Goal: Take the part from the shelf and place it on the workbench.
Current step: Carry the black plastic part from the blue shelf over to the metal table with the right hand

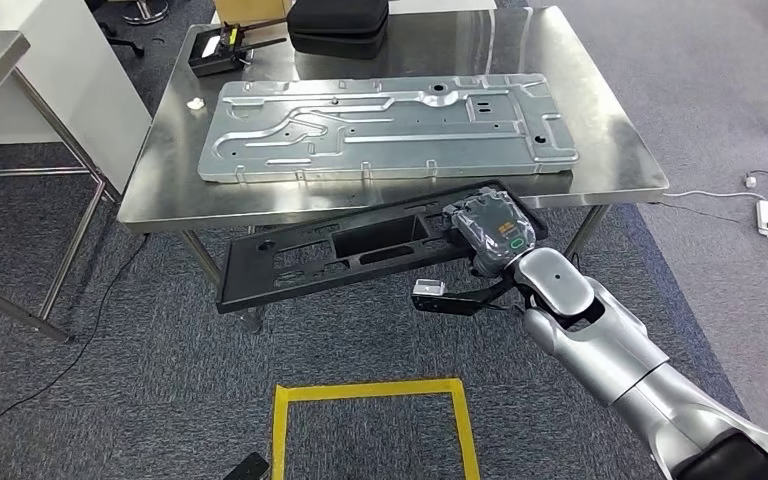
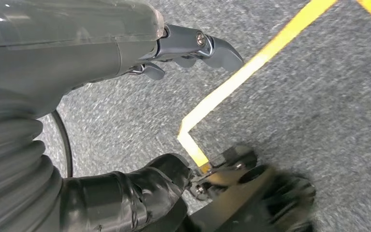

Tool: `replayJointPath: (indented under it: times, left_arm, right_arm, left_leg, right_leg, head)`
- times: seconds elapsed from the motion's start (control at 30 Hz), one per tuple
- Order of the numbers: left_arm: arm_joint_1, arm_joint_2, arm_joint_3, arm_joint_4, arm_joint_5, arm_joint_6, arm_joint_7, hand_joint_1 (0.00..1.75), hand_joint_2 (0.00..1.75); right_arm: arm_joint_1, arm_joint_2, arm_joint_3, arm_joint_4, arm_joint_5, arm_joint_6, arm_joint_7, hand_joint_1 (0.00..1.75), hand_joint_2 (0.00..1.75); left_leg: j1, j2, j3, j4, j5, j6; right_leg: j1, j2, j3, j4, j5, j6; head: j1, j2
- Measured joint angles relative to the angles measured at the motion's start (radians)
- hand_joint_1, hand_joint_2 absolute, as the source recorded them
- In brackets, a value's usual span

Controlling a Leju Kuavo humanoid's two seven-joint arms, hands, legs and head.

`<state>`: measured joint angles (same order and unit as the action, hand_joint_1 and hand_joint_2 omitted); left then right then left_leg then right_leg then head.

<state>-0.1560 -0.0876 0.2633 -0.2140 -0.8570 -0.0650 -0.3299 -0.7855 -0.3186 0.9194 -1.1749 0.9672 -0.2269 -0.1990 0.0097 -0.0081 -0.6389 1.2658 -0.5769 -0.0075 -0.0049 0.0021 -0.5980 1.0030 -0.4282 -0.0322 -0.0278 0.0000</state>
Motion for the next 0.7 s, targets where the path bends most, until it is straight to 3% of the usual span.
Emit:
replayJointPath:
  times: [0.07,0.1,0.2,0.23,0.27,0.37,0.43,0.5,0.53,0.57,0.6,0.7]
  left_arm:
    - [0.002,0.000,0.000,0.000,0.000,0.000,0.000,0.00,1.75]
    - [0.003,0.000,0.000,0.000,0.001,0.000,0.000,0.00,1.75]
    - [0.007,0.003,0.000,0.000,0.003,0.002,-0.003,0.00,1.75]
    - [0.008,0.004,0.001,0.000,0.003,0.003,-0.004,0.00,1.75]
    - [0.009,0.005,0.001,0.000,0.003,0.003,-0.005,0.00,1.75]
    - [0.008,0.003,0.001,0.000,0.003,0.004,-0.007,0.00,1.75]
    - [0.006,0.001,0.001,0.000,0.003,0.004,-0.009,0.00,1.75]
    - [0.004,0.001,0.001,0.000,0.003,0.004,-0.009,0.00,1.75]
    - [0.004,0.001,0.001,0.000,0.003,0.004,-0.010,0.00,1.75]
    - [0.004,0.001,0.001,0.000,0.003,0.004,-0.010,0.00,1.75]
    - [0.005,0.001,0.001,0.000,0.003,0.004,-0.011,0.00,1.75]
    - [0.007,0.000,0.001,0.000,0.002,0.003,-0.012,0.00,1.75]
  right_arm:
    - [0.006,0.000,0.000,0.005,-0.001,-0.002,0.003,1.75,1.75]
    - [0.009,0.000,0.000,0.008,-0.002,-0.004,0.005,1.75,1.75]
    - [0.014,0.000,0.000,0.019,-0.001,-0.013,0.014,1.75,1.75]
    - [0.015,0.000,0.000,0.023,0.000,-0.017,0.016,1.75,1.75]
    - [0.016,0.000,-0.001,0.026,0.000,-0.020,0.017,1.75,1.75]
    - [0.017,0.000,-0.005,0.032,0.002,-0.022,0.017,1.75,1.75]
    - [0.015,-0.001,-0.009,0.034,0.002,-0.023,0.017,1.75,1.75]
    - [0.017,-0.002,-0.010,0.036,0.002,-0.023,0.017,1.75,1.75]
    - [0.020,-0.002,-0.011,0.038,0.002,-0.023,0.017,1.75,1.75]
    - [0.023,-0.002,-0.011,0.040,0.002,-0.023,0.017,1.75,1.75]
    - [0.025,-0.002,-0.012,0.042,0.003,-0.023,0.017,1.75,1.75]
    - [0.026,-0.002,-0.014,0.048,0.005,-0.024,0.017,1.75,1.75]
  left_leg:
    - [0.001,0.000,-0.055,0.028,-0.036,-0.004]
    - [0.001,0.001,-0.062,-0.002,-0.020,-0.003]
    - [-0.004,0.000,-0.036,-0.189,0.142,0.013]
    - [-0.007,-0.001,-0.030,-0.229,0.179,0.019]
    - [-0.009,-0.002,-0.028,-0.247,0.197,0.023]
    - [-0.003,-0.002,-0.019,-0.256,0.206,0.034]
    - [0.003,0.001,-0.011,-0.266,0.207,0.044]
    - [0.003,0.001,-0.008,-0.266,0.201,0.050]
    - [0.002,0.001,-0.007,-0.265,0.197,0.051]
    - [0.002,0.000,-0.005,-0.264,0.193,0.051]
    - [0.003,-0.001,-0.002,-0.261,0.188,0.049]
    - [0.002,-0.006,0.010,-0.248,0.168,0.038]
  right_leg:
    - [0.000,0.002,0.025,0.000,-0.018,0.001]
    - [0.000,0.003,0.039,0.000,-0.027,0.002]
    - [0.003,0.006,0.072,0.003,-0.055,0.010]
    - [0.004,0.007,0.076,0.006,-0.065,0.015]
    - [0.005,0.009,0.077,0.008,-0.073,0.021]
    - [0.008,0.011,0.079,0.014,-0.094,0.037]
    - [0.006,0.009,0.051,0.075,-0.132,0.046]
    - [0.000,0.006,-0.026,0.209,-0.191,0.056]
    - [-0.004,0.006,-0.064,0.269,-0.207,0.060]
    - [-0.007,0.005,-0.090,0.299,-0.202,0.064]
    - [-0.010,0.004,-0.095,0.287,-0.176,0.066]
    - [-0.016,-0.001,-0.032,0.100,-0.055,0.065]
  head:
    - [0.000,0.000]
    - [0.000,0.000]
    - [0.000,0.000]
    - [0.000,0.000]
    - [0.000,0.000]
    - [0.001,0.000]
    - [0.001,0.000]
    - [0.001,0.000]
    - [0.001,0.000]
    - [0.001,0.000]
    - [0.001,0.000]
    - [0.001,0.000]
